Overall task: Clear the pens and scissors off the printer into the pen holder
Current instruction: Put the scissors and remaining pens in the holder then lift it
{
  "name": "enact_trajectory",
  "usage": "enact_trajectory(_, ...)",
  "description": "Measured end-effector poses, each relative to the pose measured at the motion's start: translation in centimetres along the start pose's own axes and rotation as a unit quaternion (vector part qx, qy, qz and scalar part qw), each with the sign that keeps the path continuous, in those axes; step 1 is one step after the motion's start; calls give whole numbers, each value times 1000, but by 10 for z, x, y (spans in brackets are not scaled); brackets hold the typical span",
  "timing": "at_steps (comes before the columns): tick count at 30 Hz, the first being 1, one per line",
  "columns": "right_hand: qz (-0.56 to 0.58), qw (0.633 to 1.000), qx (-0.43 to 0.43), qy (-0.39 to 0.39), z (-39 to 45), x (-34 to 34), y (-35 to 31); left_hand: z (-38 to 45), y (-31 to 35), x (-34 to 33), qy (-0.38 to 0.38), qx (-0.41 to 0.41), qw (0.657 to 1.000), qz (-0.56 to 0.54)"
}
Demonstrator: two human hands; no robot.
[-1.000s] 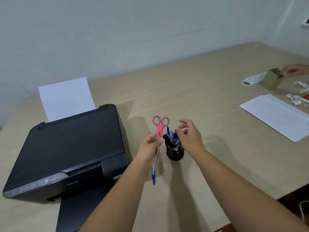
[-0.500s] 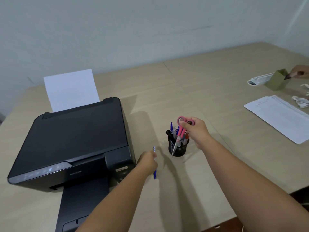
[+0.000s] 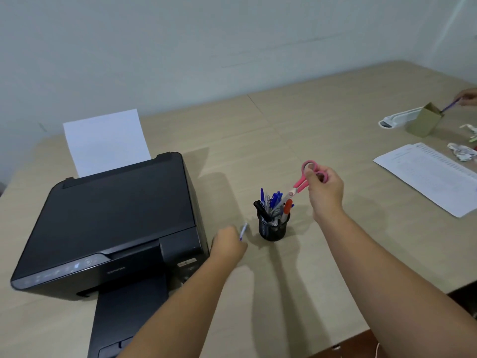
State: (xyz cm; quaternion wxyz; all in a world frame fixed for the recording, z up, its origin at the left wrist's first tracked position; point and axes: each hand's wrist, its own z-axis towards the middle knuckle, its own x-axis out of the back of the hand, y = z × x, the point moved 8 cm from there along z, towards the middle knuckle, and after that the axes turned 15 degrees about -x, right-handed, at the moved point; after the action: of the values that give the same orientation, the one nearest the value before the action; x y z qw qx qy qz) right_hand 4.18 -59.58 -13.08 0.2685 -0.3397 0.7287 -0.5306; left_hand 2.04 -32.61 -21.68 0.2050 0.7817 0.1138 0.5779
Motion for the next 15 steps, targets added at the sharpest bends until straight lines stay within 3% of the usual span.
enact_trajectory(4, -96, 994, 44, -11, -5, -5, -11, 4, 31, 63, 80, -76, 994, 19)
enact_trajectory(7, -157, 984, 68, -51, -11, -16, -10, 4, 49, 102, 134, -105, 985, -29)
enact_trajectory(11, -219, 969, 81, -82, -15, -25, -1, 9, 68, 102, 119, -121, 978, -122)
enact_trajectory(15, -272, 953, 73, -109, -13, -30, 20, 21, 78, 74, 73, -122, 983, -114)
